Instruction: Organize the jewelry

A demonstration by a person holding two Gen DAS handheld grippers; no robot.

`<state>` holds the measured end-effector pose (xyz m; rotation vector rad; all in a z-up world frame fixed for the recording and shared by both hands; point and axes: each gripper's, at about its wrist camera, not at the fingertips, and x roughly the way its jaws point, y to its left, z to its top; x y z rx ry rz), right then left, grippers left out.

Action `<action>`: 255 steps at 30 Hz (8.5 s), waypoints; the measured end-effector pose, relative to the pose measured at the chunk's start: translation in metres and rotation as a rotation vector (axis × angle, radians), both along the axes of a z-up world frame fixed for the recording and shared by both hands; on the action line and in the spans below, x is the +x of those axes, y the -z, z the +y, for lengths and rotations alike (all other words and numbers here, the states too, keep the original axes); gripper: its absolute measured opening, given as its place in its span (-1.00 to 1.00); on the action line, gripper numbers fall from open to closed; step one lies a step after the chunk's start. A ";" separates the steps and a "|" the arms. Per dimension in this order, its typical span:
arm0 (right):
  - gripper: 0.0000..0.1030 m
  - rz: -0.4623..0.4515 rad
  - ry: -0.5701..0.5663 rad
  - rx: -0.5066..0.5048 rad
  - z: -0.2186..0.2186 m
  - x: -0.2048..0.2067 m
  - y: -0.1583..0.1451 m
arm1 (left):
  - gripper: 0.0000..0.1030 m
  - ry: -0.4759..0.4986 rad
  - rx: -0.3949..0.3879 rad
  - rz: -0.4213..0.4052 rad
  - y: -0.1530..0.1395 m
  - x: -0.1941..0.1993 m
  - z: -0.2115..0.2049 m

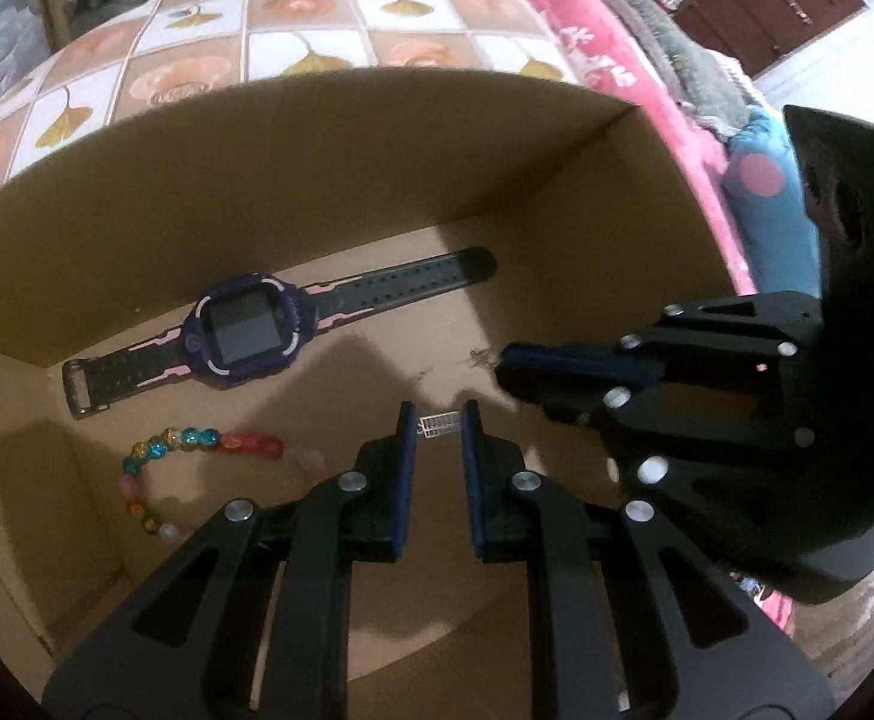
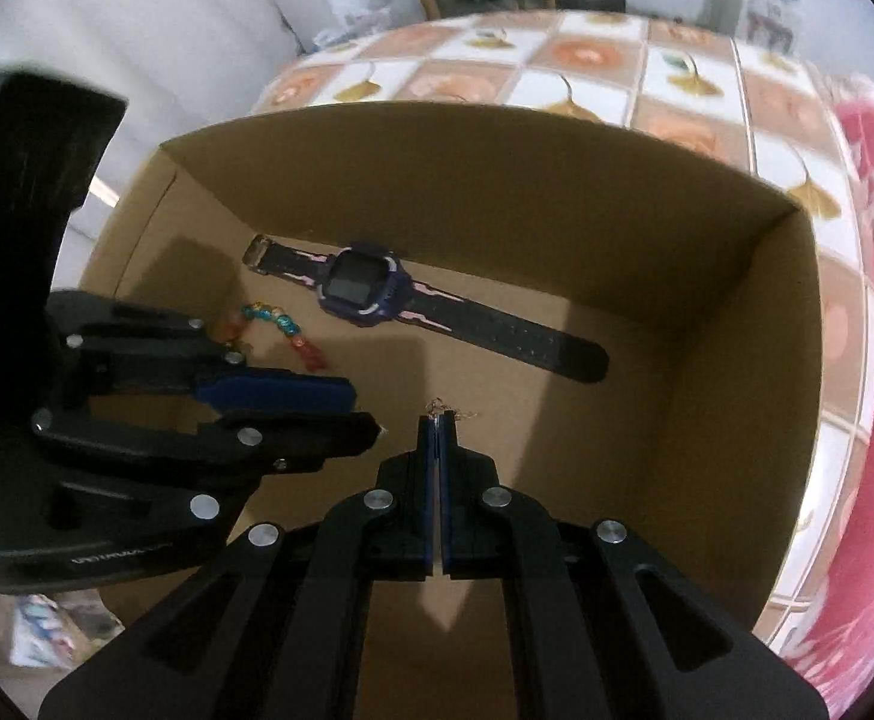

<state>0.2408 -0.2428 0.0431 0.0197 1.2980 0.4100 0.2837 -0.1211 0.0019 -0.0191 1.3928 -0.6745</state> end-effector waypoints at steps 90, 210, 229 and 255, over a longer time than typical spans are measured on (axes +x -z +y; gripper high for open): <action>-0.56 -0.370 0.354 -0.065 -0.031 -0.237 0.053 | -0.16 0.139 -0.032 -0.601 0.025 -0.228 0.013; -0.81 -0.442 0.340 -0.031 -0.028 -0.247 0.040 | -0.93 0.197 0.003 -0.524 0.031 -0.224 0.001; -0.81 -0.441 0.336 -0.012 -0.030 -0.246 0.043 | -0.75 0.230 0.055 -0.524 0.035 -0.225 -0.012; -0.81 -0.445 0.347 -0.004 -0.030 -0.246 0.043 | -0.95 0.247 0.073 -0.561 0.034 -0.223 -0.011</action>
